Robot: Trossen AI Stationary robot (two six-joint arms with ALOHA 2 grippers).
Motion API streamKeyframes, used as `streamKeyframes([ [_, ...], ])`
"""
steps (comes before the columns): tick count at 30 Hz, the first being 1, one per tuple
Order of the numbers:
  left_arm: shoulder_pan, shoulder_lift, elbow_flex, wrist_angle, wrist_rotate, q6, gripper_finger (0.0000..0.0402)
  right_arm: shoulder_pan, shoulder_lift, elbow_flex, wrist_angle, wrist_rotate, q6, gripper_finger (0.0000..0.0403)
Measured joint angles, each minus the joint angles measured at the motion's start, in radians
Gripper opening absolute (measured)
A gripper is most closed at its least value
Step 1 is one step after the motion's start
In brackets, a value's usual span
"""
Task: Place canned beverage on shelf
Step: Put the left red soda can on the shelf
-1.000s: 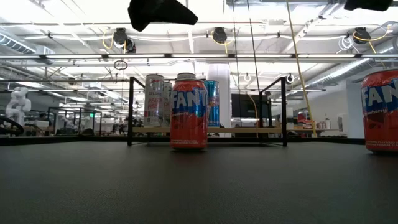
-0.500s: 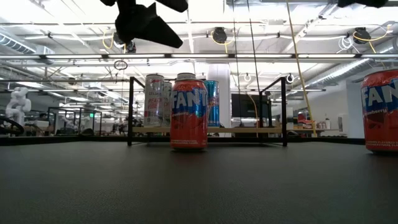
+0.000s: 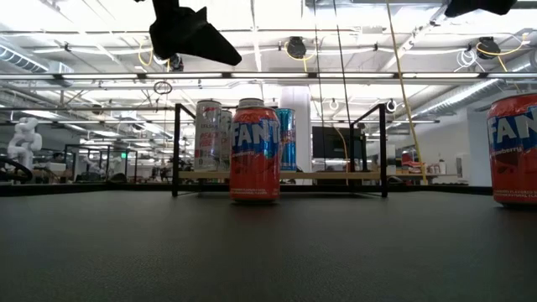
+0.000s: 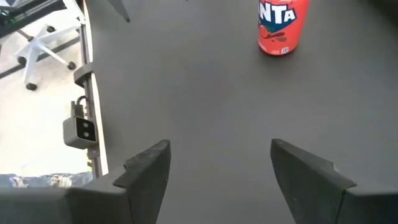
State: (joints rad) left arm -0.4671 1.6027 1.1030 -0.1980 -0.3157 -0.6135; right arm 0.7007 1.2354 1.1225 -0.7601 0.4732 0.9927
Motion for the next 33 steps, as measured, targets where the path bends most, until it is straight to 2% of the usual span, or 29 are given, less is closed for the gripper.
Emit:
streamKeyframes([
  [5,0.0,-0.021,0.001,-0.002,0.0,-0.009,0.036,0.0,0.004,0.0,0.001,0.05,-0.037,0.028],
  [8,0.004,-0.028,0.022,-0.058,-0.006,0.002,0.036,-0.002,0.002,0.0,0.003,0.082,-0.051,0.0291],
  [16,0.018,-0.029,0.036,-0.175,-0.009,0.017,0.036,-0.033,0.001,0.0,0.087,0.082,-0.146,0.031],
  [28,0.049,-0.029,0.036,-0.221,0.0,0.017,0.036,-0.106,0.001,0.0,0.098,0.081,-0.149,0.0311],
  [33,0.061,-0.038,0.036,-0.241,0.023,0.017,0.036,-0.129,0.001,0.0,0.099,0.081,-0.217,0.0311],
])
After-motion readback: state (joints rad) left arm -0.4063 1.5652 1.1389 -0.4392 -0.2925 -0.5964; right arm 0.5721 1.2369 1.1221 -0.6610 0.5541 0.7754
